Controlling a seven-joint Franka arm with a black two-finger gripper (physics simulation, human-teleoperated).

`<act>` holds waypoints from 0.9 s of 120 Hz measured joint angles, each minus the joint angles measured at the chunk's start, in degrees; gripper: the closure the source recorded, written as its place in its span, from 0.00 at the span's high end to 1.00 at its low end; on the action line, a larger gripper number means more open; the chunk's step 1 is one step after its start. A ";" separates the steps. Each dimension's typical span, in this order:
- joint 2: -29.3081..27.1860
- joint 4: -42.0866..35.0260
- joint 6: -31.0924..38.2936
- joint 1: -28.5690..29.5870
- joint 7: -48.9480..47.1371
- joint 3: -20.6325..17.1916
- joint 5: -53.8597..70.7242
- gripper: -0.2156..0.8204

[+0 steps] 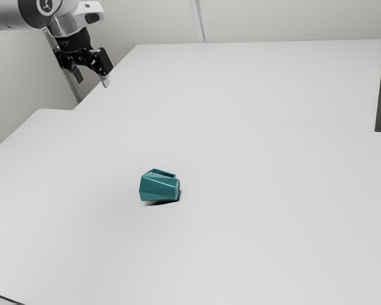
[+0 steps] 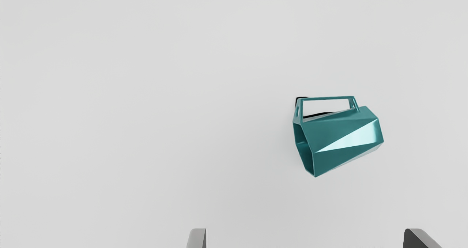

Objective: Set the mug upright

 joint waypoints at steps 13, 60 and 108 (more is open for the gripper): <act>-0.38 0.00 -0.12 -0.10 0.13 0.15 0.09 0.78; -2.14 -3.15 0.08 -0.86 0.22 0.80 -0.34 0.78; -6.30 -19.03 6.10 -1.96 -0.41 4.68 -6.78 0.77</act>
